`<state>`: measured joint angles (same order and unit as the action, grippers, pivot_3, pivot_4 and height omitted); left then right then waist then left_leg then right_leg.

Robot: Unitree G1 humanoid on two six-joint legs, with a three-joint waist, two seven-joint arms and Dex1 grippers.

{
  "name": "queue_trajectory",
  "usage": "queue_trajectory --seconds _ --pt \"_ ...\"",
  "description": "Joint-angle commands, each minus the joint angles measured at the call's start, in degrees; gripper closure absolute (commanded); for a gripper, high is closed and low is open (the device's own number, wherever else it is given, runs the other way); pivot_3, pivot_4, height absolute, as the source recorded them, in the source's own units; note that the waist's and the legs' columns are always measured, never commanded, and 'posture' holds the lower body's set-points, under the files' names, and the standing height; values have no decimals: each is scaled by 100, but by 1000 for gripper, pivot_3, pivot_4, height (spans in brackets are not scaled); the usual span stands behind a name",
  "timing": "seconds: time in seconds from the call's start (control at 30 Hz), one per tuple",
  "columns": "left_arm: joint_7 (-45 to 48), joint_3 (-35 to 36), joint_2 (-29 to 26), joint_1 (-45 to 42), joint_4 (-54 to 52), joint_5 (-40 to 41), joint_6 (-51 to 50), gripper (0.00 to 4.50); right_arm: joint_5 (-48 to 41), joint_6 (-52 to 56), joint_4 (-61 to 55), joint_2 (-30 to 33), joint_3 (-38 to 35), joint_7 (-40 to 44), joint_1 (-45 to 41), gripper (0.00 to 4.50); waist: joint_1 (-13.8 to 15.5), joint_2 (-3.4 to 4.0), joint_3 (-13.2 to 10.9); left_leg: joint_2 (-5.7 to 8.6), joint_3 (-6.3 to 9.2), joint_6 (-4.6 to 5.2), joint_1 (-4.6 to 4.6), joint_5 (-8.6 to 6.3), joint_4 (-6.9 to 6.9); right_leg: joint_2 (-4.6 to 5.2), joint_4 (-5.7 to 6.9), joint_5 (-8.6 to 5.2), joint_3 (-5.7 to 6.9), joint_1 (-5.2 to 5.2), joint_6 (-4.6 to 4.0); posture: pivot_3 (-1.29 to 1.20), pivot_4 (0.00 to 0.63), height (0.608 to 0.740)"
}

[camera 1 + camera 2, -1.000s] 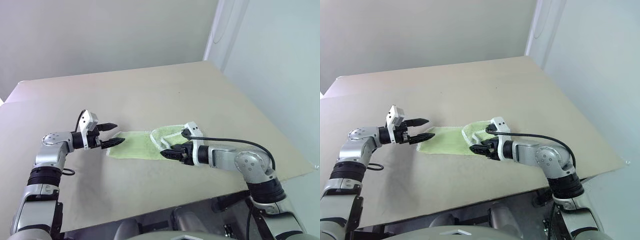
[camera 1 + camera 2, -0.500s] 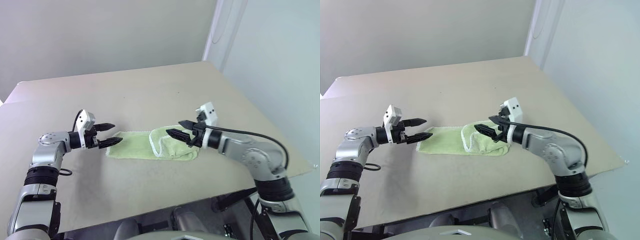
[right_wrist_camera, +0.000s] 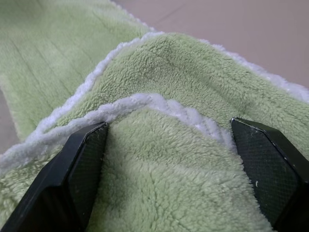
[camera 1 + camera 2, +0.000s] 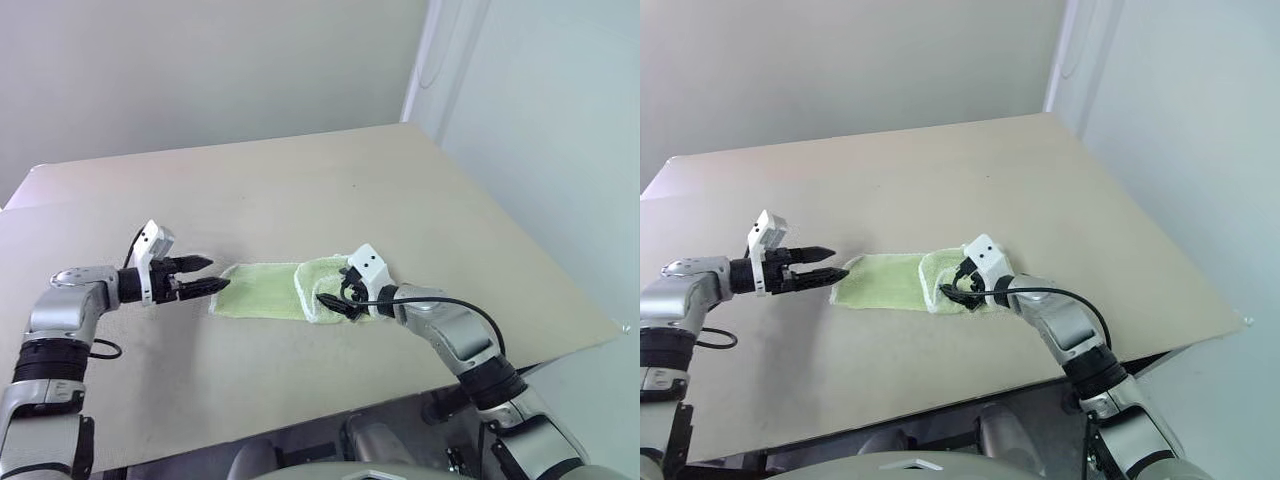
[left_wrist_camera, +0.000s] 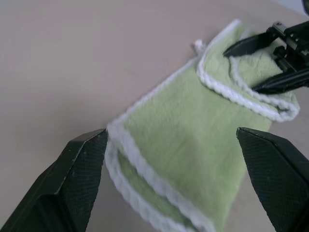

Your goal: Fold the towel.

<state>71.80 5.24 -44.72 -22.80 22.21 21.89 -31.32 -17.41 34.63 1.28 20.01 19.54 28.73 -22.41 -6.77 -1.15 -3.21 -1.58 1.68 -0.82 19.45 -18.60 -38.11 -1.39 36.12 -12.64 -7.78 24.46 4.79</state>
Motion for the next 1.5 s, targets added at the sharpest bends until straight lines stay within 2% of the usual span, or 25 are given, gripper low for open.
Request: queue_trajectory --seconds 0.03,0.2,0.4,0.63,0.73,0.9,1.07,1.47,1.5 --pt "-71 39 -173 -27 -97 112 -598 0 -410 212 -523 -123 -633 91 -149 263 -10 0 -1 1 2 0 0 0 0 0 0 0 1 0 0 0 0 740" --pt "-55 259 -161 -327 578 388 -1431 0 -1098 869 -1200 -346 -1265 57 -229 263 -49 1 -1 1 12 0 3 0 1 0 0 1 9 0 2 0 0 740" --pt "-132 346 37 -678 1624 404 -1511 0 -1046 1115 -1424 -402 -1313 -113 -126 263 -41 1 -2 1 18 0 2 0 2 0 0 -1 16 0 -1 0 0 740" --pt "-122 -451 130 -921 2090 -296 -1451 0 -1105 1279 -1602 -442 -1400 -246 22 263 -13 0 0 6 18 -1 4 0 2 5 0 -1 15 -2 -2 0 0 740" --pt "-32 -524 213 -1084 2264 -339 -1501 0 -1113 1338 -1615 -444 -1429 -285 44 263 -15 16 11 10 19 -3 -7 1 1 7 -1 -2 15 -14 -3 0 0 740" --pt "217 -739 460 -1353 2155 -279 -2151 0 -1241 1555 -1601 -525 -1608 -394 17 263 14 21 13 13 22 -7 -8 4 -3 8 1 -2 15 -18 -4 0 0 740" --pt "218 -663 625 -1397 1894 -127 -2605 0 -1302 1696 -1622 -581 -1711 -463 -15 263 56 22 14 21 22 -6 0 3 -2 19 -2 -10 15 -18 13 0 0 740" --pt "40 -649 699 -1254 1290 9 -3003 0 -1213 1708 -1543 -552 -1650 -501 -47 263 107 22 14 22 22 -6 0 2 2 20 -2 -14 15 -14 18 0 0 740" --pt "10 -633 706 -1254 1235 29 -3034 179 -1199 1695 -1532 -557 -1639 -504 -43 240 107 22 14 22 22 -6 0 2 2 20 -2 -14 15 -14 18 0 0 740"
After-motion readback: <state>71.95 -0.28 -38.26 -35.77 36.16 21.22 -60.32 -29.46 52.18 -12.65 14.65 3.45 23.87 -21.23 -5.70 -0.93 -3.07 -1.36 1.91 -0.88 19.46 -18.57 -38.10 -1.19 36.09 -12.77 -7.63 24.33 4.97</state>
